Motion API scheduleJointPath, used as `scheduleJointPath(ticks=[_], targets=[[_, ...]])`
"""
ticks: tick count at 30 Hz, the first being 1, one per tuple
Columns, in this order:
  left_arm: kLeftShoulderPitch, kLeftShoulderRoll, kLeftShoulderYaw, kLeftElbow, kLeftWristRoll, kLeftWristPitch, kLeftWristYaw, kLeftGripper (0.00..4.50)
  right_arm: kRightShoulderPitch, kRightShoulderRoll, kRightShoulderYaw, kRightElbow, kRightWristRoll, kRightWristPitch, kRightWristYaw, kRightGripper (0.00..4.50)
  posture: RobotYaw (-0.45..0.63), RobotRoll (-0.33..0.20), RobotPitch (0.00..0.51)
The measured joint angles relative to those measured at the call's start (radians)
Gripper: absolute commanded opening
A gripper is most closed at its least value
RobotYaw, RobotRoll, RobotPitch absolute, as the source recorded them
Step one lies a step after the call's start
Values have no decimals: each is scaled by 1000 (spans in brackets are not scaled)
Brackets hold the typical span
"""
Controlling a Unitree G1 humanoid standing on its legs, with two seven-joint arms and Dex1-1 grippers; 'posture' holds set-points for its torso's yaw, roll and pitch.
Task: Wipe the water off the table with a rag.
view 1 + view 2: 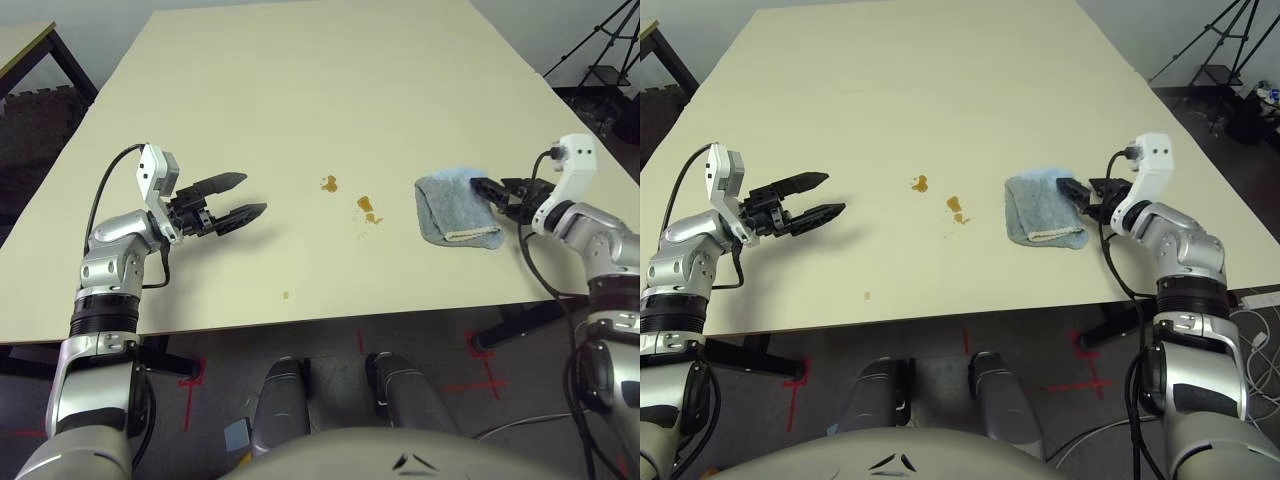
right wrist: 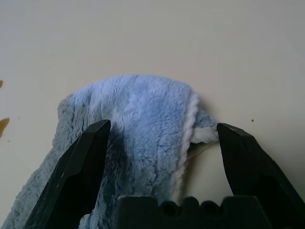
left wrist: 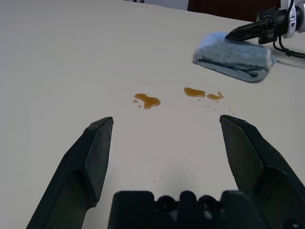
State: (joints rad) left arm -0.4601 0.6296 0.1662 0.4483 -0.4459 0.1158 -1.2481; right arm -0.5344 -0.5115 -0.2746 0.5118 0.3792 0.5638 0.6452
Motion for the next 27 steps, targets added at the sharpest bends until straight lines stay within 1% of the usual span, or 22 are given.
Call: scheduleJointPath(ticks=[5,12,13,15,16,22,23,25,26,27], targets=[[-4,1,0,0,1,-1,0,4500,7,16,33,-8,-8,0,1,4448,-52,0,110],[-4,1,0,0,1,-1,0,4500,47,15,108,-81,-32,-8,32,4448,-52,0,108],[-4,1,0,0,1,-1,0,4500,50,15,115,-88,-33,-8,37,4287,-52,0,108],[-5,1,0,0,1,-1,0,4500,56,14,129,-103,-40,-8,44,3895,-52,0,108],[-5,1,0,0,1,-1,0,4500,62,14,137,-113,-42,-8,50,3572,-52,0,108],[-12,1,0,2,1,-8,0,4500,77,6,160,-135,-51,-20,85,1391,-58,0,114],[-15,1,0,2,1,-8,0,4500,77,6,164,-136,-51,-26,87,958,-58,0,114],[-20,1,0,3,1,-10,0,4500,77,9,165,-136,-51,-34,88,309,-58,0,113],[-22,1,0,3,1,-12,0,4500,76,12,165,-136,-52,-36,87,104,-58,0,113],[-23,1,0,3,1,-13,0,4500,76,14,165,-136,-52,-38,85,96,-57,0,113]])
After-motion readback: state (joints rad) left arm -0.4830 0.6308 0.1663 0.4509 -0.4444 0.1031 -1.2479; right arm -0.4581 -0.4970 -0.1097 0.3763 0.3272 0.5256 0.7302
